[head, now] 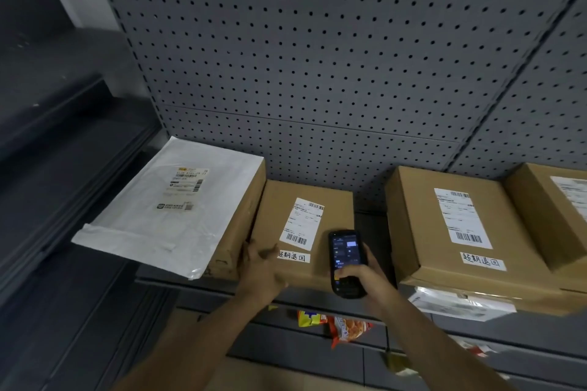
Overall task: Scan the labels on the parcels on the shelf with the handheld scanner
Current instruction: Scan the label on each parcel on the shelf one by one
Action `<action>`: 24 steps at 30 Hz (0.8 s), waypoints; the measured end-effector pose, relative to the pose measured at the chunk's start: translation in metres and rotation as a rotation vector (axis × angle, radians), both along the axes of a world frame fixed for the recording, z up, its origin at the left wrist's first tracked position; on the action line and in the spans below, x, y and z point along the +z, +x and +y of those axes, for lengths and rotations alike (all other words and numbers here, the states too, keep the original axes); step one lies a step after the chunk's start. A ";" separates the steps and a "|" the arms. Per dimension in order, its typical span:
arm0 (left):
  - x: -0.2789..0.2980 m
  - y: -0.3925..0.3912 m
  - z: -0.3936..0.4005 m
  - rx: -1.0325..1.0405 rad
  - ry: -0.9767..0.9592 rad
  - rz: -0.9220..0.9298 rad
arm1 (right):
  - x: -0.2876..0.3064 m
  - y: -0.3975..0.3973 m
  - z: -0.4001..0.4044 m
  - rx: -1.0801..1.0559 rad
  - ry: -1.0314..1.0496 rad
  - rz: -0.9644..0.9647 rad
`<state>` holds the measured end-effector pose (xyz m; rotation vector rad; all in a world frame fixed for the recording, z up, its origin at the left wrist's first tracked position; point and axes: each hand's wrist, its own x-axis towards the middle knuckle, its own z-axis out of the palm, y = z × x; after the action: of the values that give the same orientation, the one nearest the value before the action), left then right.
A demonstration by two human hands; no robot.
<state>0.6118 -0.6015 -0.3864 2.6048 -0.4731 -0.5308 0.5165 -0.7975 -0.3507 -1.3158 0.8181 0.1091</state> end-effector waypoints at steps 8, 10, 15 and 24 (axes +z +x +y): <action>-0.013 -0.037 0.009 0.012 0.005 -0.142 | 0.002 -0.039 -0.002 0.025 -0.031 0.030; -0.012 -0.037 0.011 0.013 0.015 -0.134 | 0.005 -0.044 -0.004 0.033 -0.066 0.040; -0.006 -0.017 0.012 -0.101 0.126 0.010 | 0.011 -0.052 -0.004 0.069 -0.088 0.051; -0.006 -0.005 0.010 -0.153 -0.030 0.279 | 0.010 -0.056 0.004 0.052 -0.130 0.062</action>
<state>0.6067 -0.5918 -0.3921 2.4271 -0.5826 -0.9144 0.4607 -0.7931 -0.3405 -1.4630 0.8549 0.1401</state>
